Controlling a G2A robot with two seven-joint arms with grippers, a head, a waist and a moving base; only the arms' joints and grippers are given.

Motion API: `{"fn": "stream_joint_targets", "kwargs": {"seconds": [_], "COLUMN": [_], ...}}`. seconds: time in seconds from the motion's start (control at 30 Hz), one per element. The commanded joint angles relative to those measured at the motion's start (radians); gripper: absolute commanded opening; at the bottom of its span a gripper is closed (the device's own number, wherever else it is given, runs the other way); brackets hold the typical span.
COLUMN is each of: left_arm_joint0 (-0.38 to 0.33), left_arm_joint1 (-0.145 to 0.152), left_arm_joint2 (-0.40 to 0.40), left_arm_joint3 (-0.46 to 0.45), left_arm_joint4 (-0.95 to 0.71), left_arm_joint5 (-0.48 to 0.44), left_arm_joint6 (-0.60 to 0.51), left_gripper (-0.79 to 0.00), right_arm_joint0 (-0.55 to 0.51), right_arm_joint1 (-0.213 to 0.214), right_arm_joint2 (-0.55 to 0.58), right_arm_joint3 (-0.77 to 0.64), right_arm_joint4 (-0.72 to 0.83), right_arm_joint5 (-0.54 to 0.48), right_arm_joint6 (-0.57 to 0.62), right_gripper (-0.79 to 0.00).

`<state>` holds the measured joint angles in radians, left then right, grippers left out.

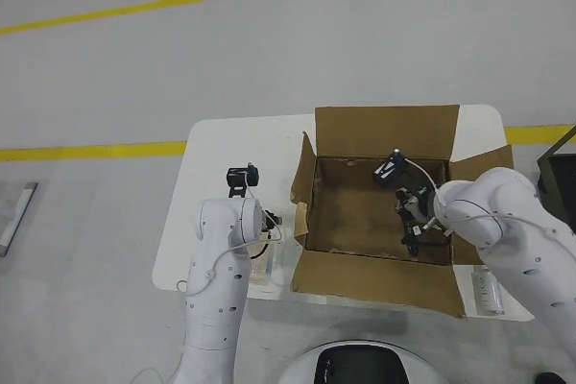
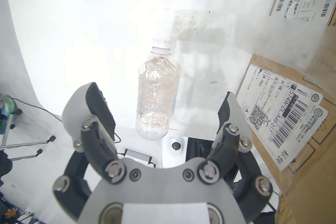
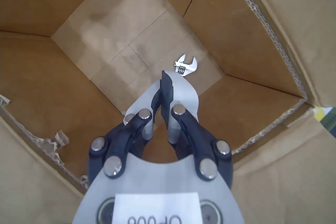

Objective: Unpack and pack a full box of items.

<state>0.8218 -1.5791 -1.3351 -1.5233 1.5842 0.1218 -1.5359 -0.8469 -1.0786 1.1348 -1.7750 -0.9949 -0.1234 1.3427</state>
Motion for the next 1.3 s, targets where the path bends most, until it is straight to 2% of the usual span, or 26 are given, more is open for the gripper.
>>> {"fn": "stream_joint_targets", "kwargs": {"seconds": [0.0, 0.17, 0.23, 0.5, 0.67, 0.8, 0.83, 0.9, 1.0, 1.03, 1.17, 1.27], "left_arm_joint0": [0.0, 0.0, 0.0, 0.0, 0.0, 0.0, 0.0, 0.0, 0.0, 0.0, 0.0, 0.0], "left_arm_joint1": [0.0, 0.0, 0.0, 0.0, 0.0, 0.0, 0.0, 0.0, 0.0, 0.0, 0.0, 0.0], "left_arm_joint2": [0.0, 0.0, 0.0, 0.0, 0.0, 0.0, 0.0, 0.0, 0.0, 0.0, 0.0, 0.0], "left_arm_joint3": [0.0, 0.0, 0.0, 0.0, 0.0, 0.0, 0.0, 0.0, 0.0, 0.0, 0.0, 0.0], "left_arm_joint4": [0.0, 0.0, 0.0, 0.0, 0.0, 0.0, 0.0, 0.0, 0.0, 0.0, 0.0, 0.0], "left_arm_joint5": [0.0, 0.0, 0.0, 0.0, 0.0, 0.0, 0.0, 0.0, 0.0, 0.0, 0.0, 0.0], "left_arm_joint6": [0.0, 0.0, 0.0, 0.0, 0.0, 0.0, 0.0, 0.0, 0.0, 0.0, 0.0, 0.0], "left_gripper": [0.0, 0.0, 0.0, 0.0, 0.0, 0.0, 0.0, 0.0, 0.0, 0.0, 0.0, 0.0], "right_arm_joint0": [0.0, 0.0, -0.012, 0.019, 0.063, 0.087, 0.092, 0.1, 0.11, 0.112, 0.119, 0.121], "right_arm_joint1": [0.0, 0.0, 0.001, -0.031, -0.071, -0.104, -0.112, -0.126, -0.145, -0.151, -0.174, -0.188], "right_arm_joint2": [0.0, 0.0, -0.009, -0.147, -0.292, -0.337, -0.337, -0.332, -0.327, -0.326, -0.321, -0.319], "right_arm_joint3": [0.0, 0.0, -0.005, -0.047, -0.004, 0.081, 0.101, 0.138, 0.179, 0.19, 0.224, 0.247], "right_arm_joint4": [0.0, 0.0, -0.05, -0.315, -0.459, -0.487, -0.487, -0.492, -0.52, -0.526, -0.561, -0.56], "right_arm_joint5": [0.0, 0.0, 0.018, 0.33, 0.437, 0.443, 0.443, 0.438, 0.422, 0.416, 0.408, 0.408], "right_arm_joint6": [0.0, 0.0, -0.018, 0.088, 0.162, 0.157, 0.158, 0.162, 0.179, 0.185, 0.193, 0.193], "right_gripper": [-0.785, -0.785, -0.785, -0.785, -0.785, -0.782, -0.757, -0.773, -0.723, -0.628, -0.603, -0.502]}}
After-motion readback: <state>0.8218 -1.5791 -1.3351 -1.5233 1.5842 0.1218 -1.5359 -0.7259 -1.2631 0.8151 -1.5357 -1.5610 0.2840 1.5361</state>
